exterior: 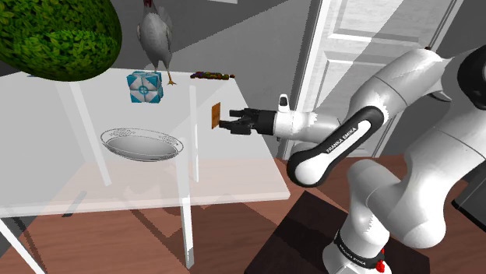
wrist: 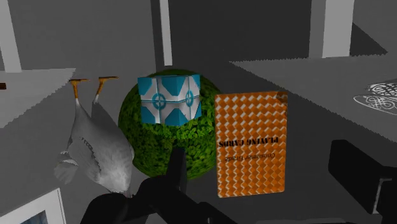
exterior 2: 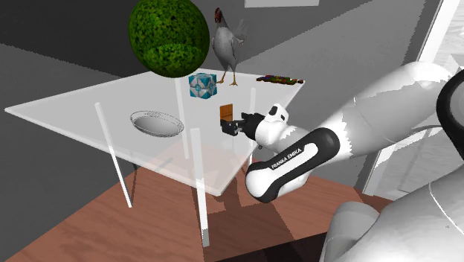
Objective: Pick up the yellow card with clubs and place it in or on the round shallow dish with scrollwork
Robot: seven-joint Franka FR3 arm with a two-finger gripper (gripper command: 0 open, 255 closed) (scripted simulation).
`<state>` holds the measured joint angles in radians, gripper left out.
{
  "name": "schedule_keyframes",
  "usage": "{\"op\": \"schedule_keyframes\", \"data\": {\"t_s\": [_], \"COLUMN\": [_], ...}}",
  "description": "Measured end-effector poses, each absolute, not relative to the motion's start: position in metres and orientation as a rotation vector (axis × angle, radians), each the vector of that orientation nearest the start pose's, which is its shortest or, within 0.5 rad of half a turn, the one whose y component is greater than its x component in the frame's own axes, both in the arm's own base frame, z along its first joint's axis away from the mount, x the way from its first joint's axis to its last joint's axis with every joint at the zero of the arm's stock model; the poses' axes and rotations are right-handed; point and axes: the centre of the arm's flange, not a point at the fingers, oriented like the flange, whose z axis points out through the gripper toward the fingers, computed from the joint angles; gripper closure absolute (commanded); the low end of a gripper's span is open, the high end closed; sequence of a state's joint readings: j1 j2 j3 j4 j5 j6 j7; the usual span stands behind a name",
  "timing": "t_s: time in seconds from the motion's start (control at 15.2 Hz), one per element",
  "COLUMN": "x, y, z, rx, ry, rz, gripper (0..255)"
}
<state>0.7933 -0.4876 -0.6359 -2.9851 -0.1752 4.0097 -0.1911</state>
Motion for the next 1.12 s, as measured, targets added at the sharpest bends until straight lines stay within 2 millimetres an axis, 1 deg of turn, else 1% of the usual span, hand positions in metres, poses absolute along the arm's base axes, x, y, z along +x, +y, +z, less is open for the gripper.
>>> {"op": "schedule_keyframes", "data": {"t_s": [0.2, 0.4, 0.79, 0.86, 1.12], "x": [0.345, 0.36, 0.363, 0.363, 0.363], "y": [0.071, 0.078, 0.079, 0.079, 0.079], "z": [0.44, 0.439, 0.439, 0.439, 0.439], "rx": [-2.072, -2.064, -2.062, -2.062, -2.062], "ry": [-0.428, -0.43, -0.431, -0.431, -0.431], "rz": [-1.967, -1.975, -1.977, -1.977, -1.977], "gripper": [0, 0, 0, 255, 255]}}
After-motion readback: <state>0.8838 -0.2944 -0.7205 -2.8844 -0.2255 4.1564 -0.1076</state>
